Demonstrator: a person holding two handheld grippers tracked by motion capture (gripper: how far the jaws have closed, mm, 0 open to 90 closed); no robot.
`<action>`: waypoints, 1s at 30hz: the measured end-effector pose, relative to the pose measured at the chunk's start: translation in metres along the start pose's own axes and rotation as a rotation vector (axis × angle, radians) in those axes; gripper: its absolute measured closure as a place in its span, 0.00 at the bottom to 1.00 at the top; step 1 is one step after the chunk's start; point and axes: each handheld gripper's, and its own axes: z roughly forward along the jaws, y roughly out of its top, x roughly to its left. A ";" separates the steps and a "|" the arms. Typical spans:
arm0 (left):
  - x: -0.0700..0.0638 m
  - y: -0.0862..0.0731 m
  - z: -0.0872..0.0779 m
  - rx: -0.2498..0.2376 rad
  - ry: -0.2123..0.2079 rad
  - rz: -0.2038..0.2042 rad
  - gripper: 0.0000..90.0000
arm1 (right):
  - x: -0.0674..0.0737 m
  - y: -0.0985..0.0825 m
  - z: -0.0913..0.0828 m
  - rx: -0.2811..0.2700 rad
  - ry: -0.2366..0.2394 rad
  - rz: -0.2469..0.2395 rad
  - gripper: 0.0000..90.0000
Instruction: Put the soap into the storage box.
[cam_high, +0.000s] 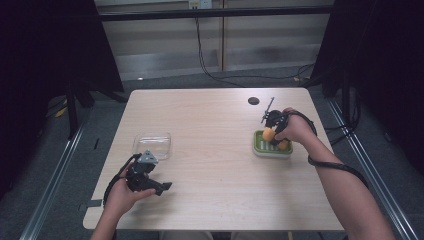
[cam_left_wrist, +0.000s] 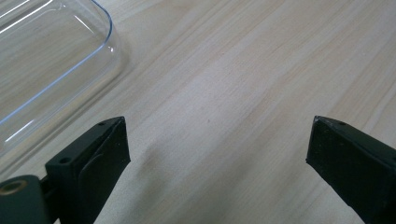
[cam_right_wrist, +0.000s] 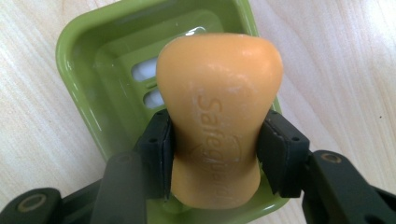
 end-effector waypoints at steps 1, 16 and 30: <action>0.000 0.000 0.000 0.001 0.002 0.002 0.06 | 0.000 0.000 0.000 0.000 0.000 -0.002 0.56; -0.001 0.002 -0.001 0.006 -0.007 0.001 0.06 | 0.001 -0.003 -0.008 -0.070 0.012 0.025 0.53; -0.003 0.003 -0.002 -0.015 -0.002 -0.004 0.06 | 0.011 -0.013 -0.029 -0.219 0.070 0.195 0.42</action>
